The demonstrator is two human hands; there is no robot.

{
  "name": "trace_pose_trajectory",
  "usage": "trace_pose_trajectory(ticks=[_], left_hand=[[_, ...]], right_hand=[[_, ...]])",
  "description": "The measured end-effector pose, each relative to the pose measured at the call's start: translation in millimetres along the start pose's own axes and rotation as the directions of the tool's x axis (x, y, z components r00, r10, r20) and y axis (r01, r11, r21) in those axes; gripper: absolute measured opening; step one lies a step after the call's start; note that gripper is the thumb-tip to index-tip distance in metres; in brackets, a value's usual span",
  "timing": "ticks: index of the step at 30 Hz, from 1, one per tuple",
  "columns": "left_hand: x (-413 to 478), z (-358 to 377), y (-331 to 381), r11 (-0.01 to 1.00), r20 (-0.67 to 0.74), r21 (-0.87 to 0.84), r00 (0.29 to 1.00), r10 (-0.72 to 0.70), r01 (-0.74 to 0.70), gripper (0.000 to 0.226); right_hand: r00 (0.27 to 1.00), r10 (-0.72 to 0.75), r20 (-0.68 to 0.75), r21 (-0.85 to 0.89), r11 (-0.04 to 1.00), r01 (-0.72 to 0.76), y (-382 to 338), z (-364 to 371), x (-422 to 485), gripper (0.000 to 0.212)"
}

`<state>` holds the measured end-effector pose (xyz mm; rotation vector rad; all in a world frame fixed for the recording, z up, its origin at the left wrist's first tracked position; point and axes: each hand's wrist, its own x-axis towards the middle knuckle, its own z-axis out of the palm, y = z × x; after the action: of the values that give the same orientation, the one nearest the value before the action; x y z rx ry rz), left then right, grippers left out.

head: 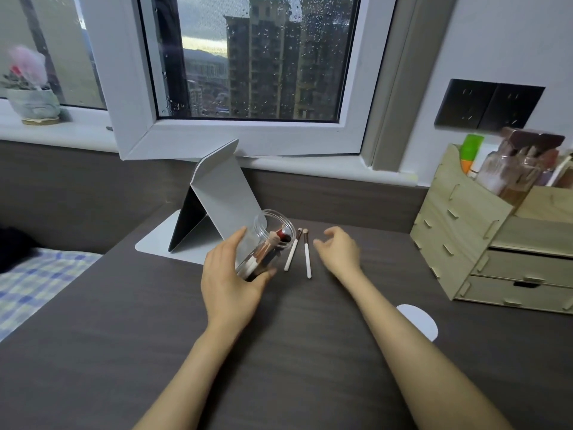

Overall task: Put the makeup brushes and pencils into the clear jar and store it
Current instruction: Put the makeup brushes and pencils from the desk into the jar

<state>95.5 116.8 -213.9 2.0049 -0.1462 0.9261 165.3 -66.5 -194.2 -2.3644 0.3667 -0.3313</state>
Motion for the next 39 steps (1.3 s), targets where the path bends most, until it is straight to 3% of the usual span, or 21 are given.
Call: trace_pose_trajectory(ticks=[4, 11, 13, 14, 15, 17, 18, 20, 21, 23, 27, 29, 32, 37, 39], left_hand=[[-1, 0, -1, 1.0, -0.007, 0.003, 1.0, 0.003, -0.003, 0.079], [0, 3, -2, 0.999, 0.008, 0.02, 0.999, 0.033, -0.033, 0.079], [-1, 3, -2, 0.999, 0.008, 0.016, 0.999, 0.036, -0.036, 0.079], [-1, 3, -2, 0.999, 0.01, 0.014, 0.999, 0.037, -0.037, 0.079], [-1, 2, -2, 0.999, 0.012, 0.013, 0.999, 0.039, -0.039, 0.078], [-2, 3, -2, 0.999, 0.023, 0.014, 0.998, 0.051, -0.051, 0.078], [-2, 3, -2, 0.998, 0.029, 0.015, 0.998, 0.061, -0.061, 0.078], [-3, 4, -2, 0.997, 0.044, 0.02, 0.996, 0.08, -0.081, 0.079], [-3, 5, -2, 0.996, 0.053, 0.021, 0.995, 0.088, -0.089, 0.079], [-4, 5, -1, 0.994, 0.061, 0.018, 0.992, 0.108, -0.11, 0.08], [-6, 4, 0, 0.985, 0.078, 0.019, 0.982, 0.171, -0.173, 0.08], [-6, 2, 0, 0.981, 0.087, 0.013, 0.978, 0.192, -0.194, 0.078], [-7, 2, 1, 0.981, 0.096, 0.014, 0.977, 0.189, -0.192, 0.079], [-6, 3, -2, 0.988, 0.065, 0.001, 0.985, 0.157, -0.157, 0.082], [-5, 2, -2, 0.994, 0.037, -0.021, 0.994, 0.105, -0.105, 0.079]], right_hand=[[0.996, 0.051, 0.078, -0.16, 0.986, -0.038, -6, 20, 11, 0.046], [0.986, 0.118, 0.115, -0.323, 0.944, -0.075, -11, 9, 18, 0.028], [0.984, 0.15, 0.098, -0.151, 0.979, -0.134, -4, -2, 15, 0.014], [0.98, 0.169, 0.105, 0.052, 0.983, -0.175, -3, -10, 12, 0.008], [0.978, 0.175, 0.114, 0.296, 0.934, -0.201, -5, -20, 9, 0.018], [0.992, 0.117, 0.055, 0.692, 0.712, -0.122, -15, -43, -6, 0.027], [0.997, 0.072, -0.004, 0.803, 0.594, -0.039, -23, -56, -18, 0.026], [0.991, -0.031, -0.133, 0.901, 0.412, 0.134, -38, -76, -42, 0.025], [0.98, -0.091, -0.177, 0.908, 0.37, 0.198, -44, -80, -52, 0.025], [0.951, -0.222, -0.213, 0.858, 0.424, 0.291, -52, -80, -67, 0.022], [0.905, -0.405, -0.13, 0.548, 0.731, 0.406, -55, -64, -76, 0.028], [0.894, -0.439, -0.088, 0.392, 0.81, 0.436, -54, -60, -77, 0.022], [0.885, -0.46, -0.069, 0.333, 0.826, 0.455, -52, -59, -76, 0.009], [0.94, -0.332, -0.079, 0.641, 0.705, 0.303, -48, -63, -64, 0.009], [0.965, -0.229, -0.129, 0.63, 0.732, 0.258, -40, -55, -48, 0.013]])
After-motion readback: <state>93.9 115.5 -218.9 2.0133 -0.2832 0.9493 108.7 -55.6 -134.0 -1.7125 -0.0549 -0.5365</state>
